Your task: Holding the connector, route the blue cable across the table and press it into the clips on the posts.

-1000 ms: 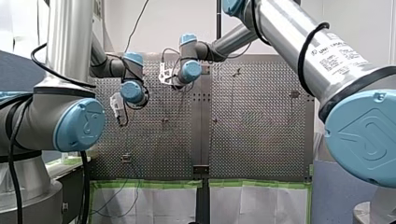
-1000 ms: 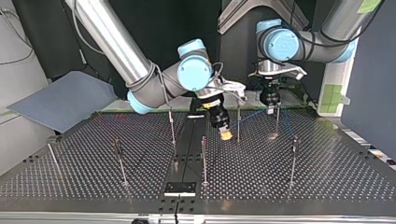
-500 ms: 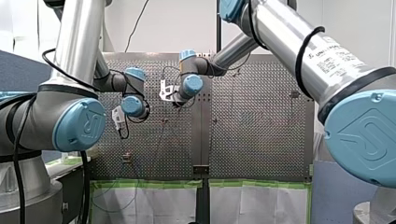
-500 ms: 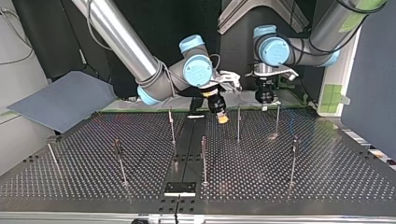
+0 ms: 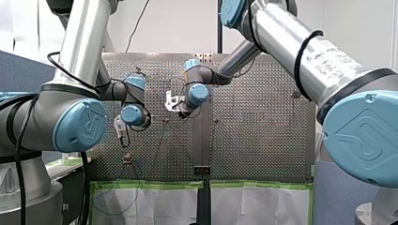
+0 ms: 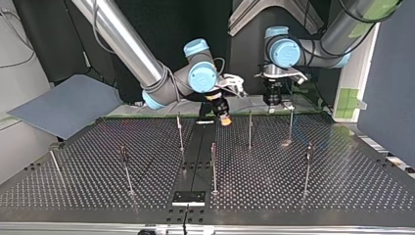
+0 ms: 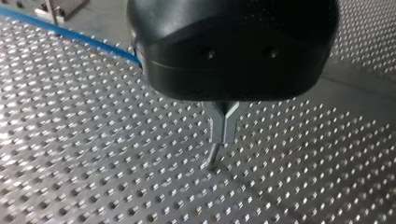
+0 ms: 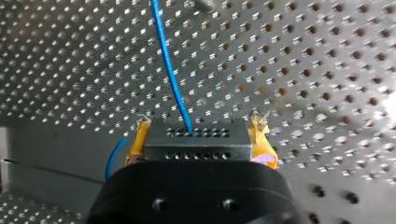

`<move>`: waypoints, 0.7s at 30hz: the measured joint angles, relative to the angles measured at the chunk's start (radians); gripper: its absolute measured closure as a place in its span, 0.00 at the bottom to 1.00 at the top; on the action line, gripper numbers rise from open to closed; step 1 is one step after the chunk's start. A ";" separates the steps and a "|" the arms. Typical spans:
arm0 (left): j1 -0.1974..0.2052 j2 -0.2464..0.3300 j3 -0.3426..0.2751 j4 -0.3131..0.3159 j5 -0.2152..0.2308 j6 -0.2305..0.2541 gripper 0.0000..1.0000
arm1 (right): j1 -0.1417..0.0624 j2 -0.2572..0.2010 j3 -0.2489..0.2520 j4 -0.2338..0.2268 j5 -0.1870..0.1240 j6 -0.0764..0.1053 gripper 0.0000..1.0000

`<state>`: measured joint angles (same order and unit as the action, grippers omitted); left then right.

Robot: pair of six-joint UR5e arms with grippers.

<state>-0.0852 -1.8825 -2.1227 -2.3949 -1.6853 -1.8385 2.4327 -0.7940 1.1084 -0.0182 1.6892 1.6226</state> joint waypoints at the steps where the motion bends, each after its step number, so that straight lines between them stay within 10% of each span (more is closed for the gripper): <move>1: -0.001 -0.009 0.002 0.007 0.013 0.001 1.00 | -0.002 0.003 0.001 -0.001 -0.001 0.000 1.00; 21: 0.011 -0.141 0.133 0.016 0.060 0.024 1.00 | -0.053 0.039 0.004 -0.052 -0.014 0.008 1.00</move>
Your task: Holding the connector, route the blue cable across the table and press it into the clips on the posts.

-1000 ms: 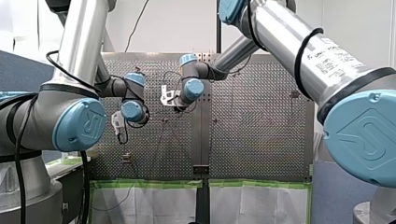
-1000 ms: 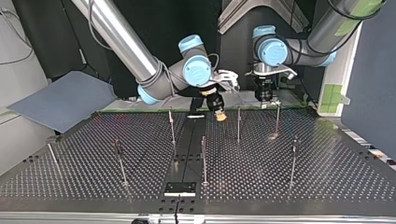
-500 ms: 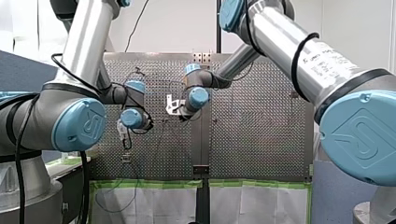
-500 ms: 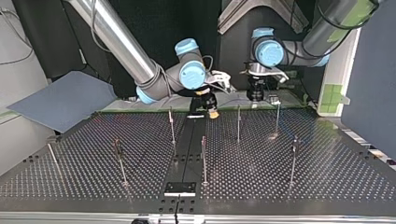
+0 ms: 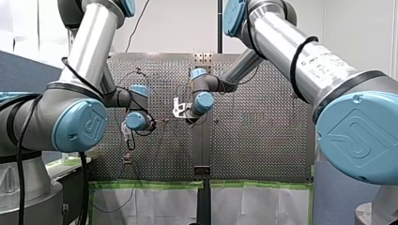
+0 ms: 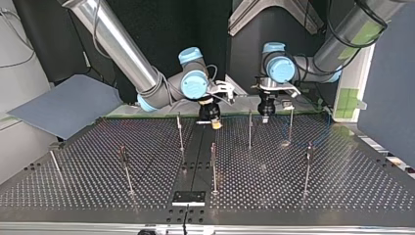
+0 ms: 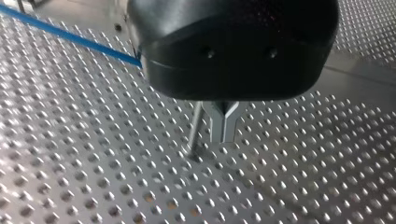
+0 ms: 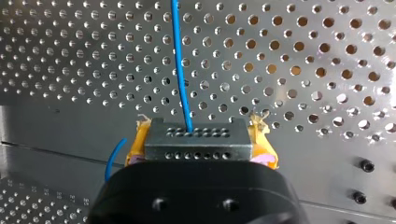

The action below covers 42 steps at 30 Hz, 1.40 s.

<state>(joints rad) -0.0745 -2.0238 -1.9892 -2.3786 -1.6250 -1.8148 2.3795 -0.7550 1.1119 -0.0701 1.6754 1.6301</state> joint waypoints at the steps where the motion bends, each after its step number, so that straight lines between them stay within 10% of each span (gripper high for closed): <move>1: 0.003 -0.011 0.013 -0.011 0.000 0.007 1.00 | -0.002 0.001 0.000 -0.002 -0.002 0.000 1.00; 10: 0.023 -0.098 0.106 -0.099 -0.028 0.053 0.88 | -0.028 0.003 -0.004 -0.007 -0.007 0.000 1.00; 16: 0.029 -0.110 0.172 -0.128 -0.026 0.055 0.39 | -0.043 0.003 -0.004 -0.010 -0.009 -0.003 1.00; 18: 0.030 -0.110 0.186 -0.143 -0.024 0.060 0.01 | -0.046 0.003 -0.005 -0.010 -0.010 -0.004 1.00; 31: 0.028 -0.086 0.156 -0.261 -0.091 0.105 0.01 | -0.049 0.003 -0.005 -0.007 -0.013 -0.007 1.00; 42: 0.007 0.019 0.051 -0.220 -0.031 0.044 0.01 | -0.049 0.003 -0.005 -0.006 -0.015 -0.007 1.00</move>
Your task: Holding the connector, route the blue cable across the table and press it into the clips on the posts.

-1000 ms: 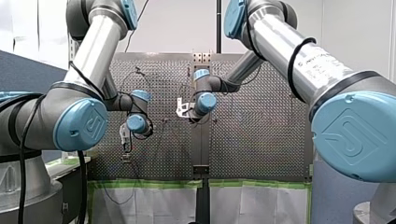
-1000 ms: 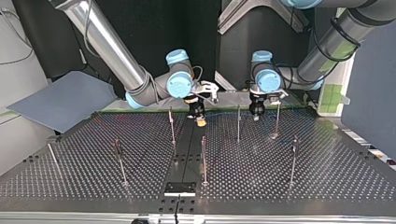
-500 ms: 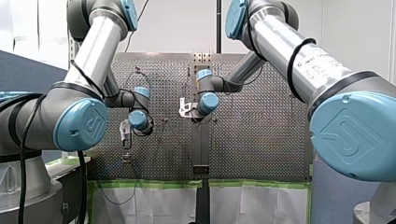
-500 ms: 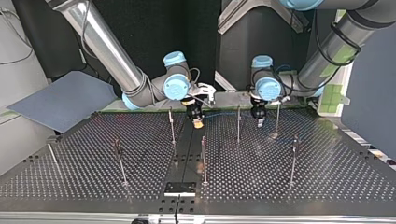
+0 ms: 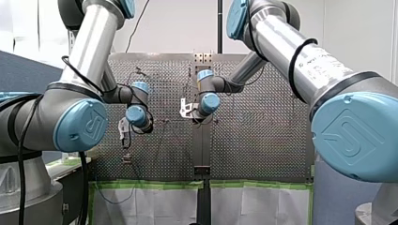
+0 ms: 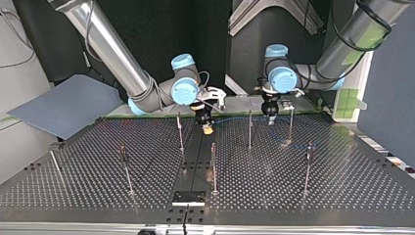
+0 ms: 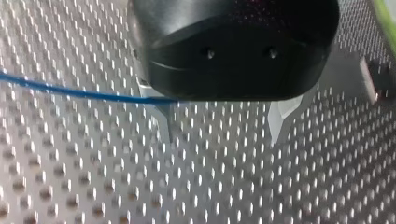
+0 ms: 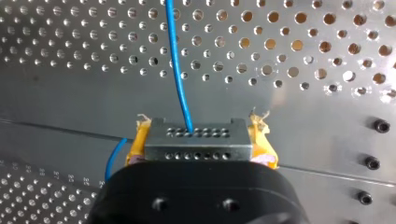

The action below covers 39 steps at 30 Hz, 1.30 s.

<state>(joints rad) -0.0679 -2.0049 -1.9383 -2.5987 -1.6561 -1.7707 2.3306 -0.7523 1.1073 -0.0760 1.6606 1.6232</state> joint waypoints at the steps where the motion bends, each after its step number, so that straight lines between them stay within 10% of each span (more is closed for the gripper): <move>1: -0.005 0.013 -0.013 -0.001 0.007 -0.002 0.01 | 0.000 0.000 0.000 0.000 0.000 0.000 1.00; 22: -0.118 0.214 -0.169 0.080 0.015 -0.071 0.01 | -0.007 -0.004 -0.007 0.021 -0.004 0.000 1.00; 39: -0.259 0.116 -0.083 0.114 -0.062 -0.109 0.01 | -0.052 -0.048 0.024 0.065 -0.004 0.016 1.00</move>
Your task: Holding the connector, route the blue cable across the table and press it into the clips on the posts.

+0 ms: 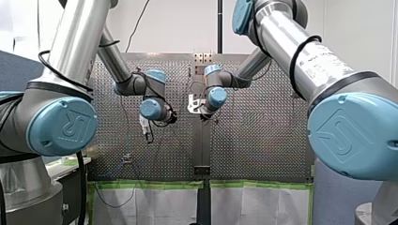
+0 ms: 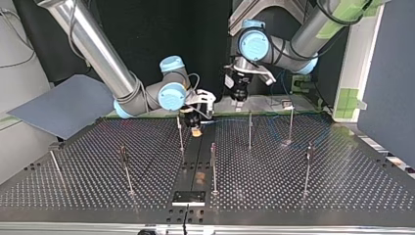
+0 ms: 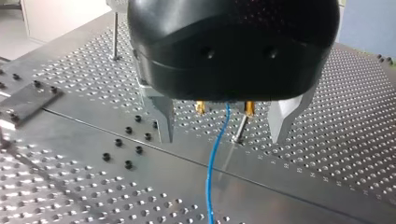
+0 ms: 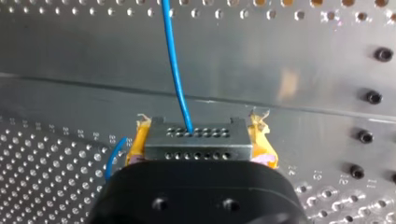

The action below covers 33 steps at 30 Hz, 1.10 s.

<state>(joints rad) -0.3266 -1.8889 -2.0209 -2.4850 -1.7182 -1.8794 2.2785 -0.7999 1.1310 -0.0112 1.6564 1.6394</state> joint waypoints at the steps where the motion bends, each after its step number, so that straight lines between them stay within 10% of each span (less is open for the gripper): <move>1: -0.002 -0.009 0.010 -0.001 0.000 0.000 0.01 | -0.001 0.000 0.001 0.000 0.000 0.000 1.00; 33: -0.013 -0.172 0.258 -0.067 -0.020 -0.001 0.01 | -0.010 -0.002 0.005 -0.002 -0.041 -0.005 1.00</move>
<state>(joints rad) -0.3400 -2.0608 -1.7632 -2.5516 -1.7379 -1.8803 2.2685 -0.8023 1.1365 -0.0127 1.6157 1.6346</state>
